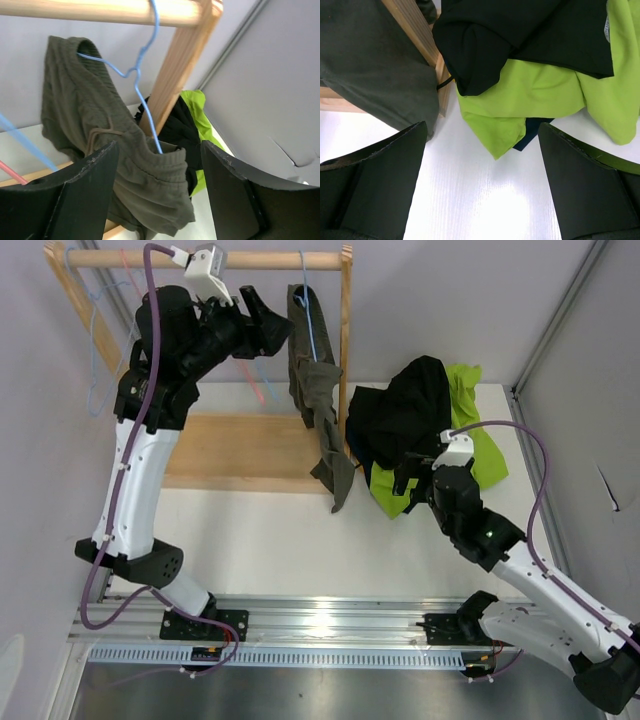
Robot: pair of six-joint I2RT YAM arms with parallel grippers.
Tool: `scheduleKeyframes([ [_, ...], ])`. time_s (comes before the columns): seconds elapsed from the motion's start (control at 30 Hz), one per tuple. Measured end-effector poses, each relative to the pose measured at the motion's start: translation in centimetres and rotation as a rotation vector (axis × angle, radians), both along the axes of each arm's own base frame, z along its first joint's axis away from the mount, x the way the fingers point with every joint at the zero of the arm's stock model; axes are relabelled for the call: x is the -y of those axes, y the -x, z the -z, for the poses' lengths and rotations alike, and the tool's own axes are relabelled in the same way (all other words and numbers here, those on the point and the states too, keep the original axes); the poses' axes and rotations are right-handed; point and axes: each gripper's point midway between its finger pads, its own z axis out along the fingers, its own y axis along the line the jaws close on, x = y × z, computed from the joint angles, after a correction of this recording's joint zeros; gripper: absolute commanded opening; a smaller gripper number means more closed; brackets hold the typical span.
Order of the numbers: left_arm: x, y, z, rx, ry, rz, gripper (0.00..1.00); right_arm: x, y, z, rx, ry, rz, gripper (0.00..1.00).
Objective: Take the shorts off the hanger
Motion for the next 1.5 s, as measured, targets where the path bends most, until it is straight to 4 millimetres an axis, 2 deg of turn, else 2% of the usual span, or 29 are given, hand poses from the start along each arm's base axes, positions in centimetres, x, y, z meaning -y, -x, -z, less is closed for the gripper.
scheduleKeyframes([
  [0.1,1.0,0.1,0.2,-0.005,0.002,0.023,0.70,0.3,0.2,-0.2,0.005,-0.001,0.006,1.00],
  [0.23,2.3,-1.1,1.4,-0.021,0.003,0.039,0.68,0.8,0.6,-0.4,0.011,-0.003,0.015,0.99],
  [0.47,4.8,-5.1,5.9,-0.102,-0.024,0.041,0.65,1.7,1.3,-0.3,0.009,0.006,0.031,0.99],
  [0.57,5.6,-6.6,7.8,-0.137,-0.031,0.036,0.59,1.9,1.4,-0.4,0.013,0.004,0.033,0.99],
  [0.73,6.4,-8.1,9.4,-0.168,-0.022,0.035,0.37,2.1,1.6,-0.5,0.015,0.002,0.035,0.99],
  [0.87,6.6,-8.1,8.8,-0.156,0.000,0.041,0.16,2.1,1.6,-0.4,0.009,0.007,0.034,0.99],
  [0.9,6.7,-8.1,8.5,-0.150,0.004,0.043,0.08,2.1,1.6,-0.3,0.008,0.008,0.034,0.99],
  [1.03,6.7,-7.8,7.8,-0.142,0.015,0.048,0.02,1.7,1.7,-0.3,0.005,0.010,0.017,0.99],
  [1.1,6.6,-7.8,7.7,-0.143,0.015,0.048,0.00,0.6,2.0,-0.5,0.003,0.022,-0.019,0.99],
  [1.17,6.6,-7.5,7.6,-0.148,0.013,0.050,0.00,-1.7,2.4,-1.5,0.014,0.043,-0.085,0.99],
  [1.27,6.5,-7.0,6.6,-0.136,0.021,0.056,0.00,-6.1,3.4,-4.4,0.062,0.064,-0.198,0.99],
  [1.47,5.9,-5.7,4.1,-0.093,0.048,0.058,0.00,-14.9,4.4,-11.7,0.201,0.033,-0.353,0.99],
  [1.5,5.8,-5.4,3.7,-0.085,0.051,0.058,0.00,-15.9,4.8,-12.1,0.211,0.032,-0.373,0.99],
])
